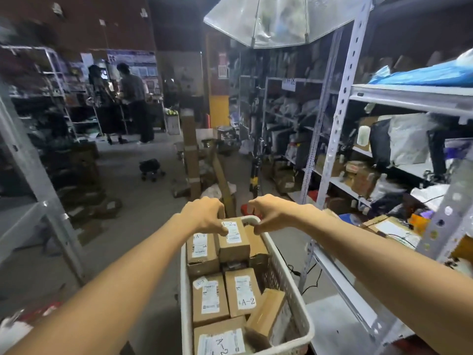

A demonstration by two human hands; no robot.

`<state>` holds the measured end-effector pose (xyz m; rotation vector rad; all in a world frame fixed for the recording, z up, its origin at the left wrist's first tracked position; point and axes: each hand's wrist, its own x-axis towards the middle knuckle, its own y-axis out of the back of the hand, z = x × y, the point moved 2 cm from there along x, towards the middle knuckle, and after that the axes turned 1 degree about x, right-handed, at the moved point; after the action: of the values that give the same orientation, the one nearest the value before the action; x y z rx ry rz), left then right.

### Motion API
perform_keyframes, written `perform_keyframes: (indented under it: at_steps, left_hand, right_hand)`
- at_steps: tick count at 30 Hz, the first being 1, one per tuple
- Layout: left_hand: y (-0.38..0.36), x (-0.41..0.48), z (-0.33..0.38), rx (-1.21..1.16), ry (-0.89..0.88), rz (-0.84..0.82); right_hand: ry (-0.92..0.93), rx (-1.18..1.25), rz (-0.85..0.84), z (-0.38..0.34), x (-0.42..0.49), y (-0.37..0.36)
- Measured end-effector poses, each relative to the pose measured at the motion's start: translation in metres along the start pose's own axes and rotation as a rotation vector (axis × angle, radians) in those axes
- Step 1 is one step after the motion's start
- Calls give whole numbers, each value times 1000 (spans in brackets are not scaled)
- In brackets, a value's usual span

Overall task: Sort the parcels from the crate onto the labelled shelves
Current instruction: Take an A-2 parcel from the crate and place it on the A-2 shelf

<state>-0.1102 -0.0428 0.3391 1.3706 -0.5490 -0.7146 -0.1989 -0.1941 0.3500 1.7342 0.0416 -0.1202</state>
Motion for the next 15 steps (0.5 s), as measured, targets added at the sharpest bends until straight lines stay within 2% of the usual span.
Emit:
perform_keyframes:
  at_steps: [15]
  left_hand:
    - [-75, 134, -41, 1, 181, -150]
  right_hand:
    - [56, 72, -209, 96, 153, -61]
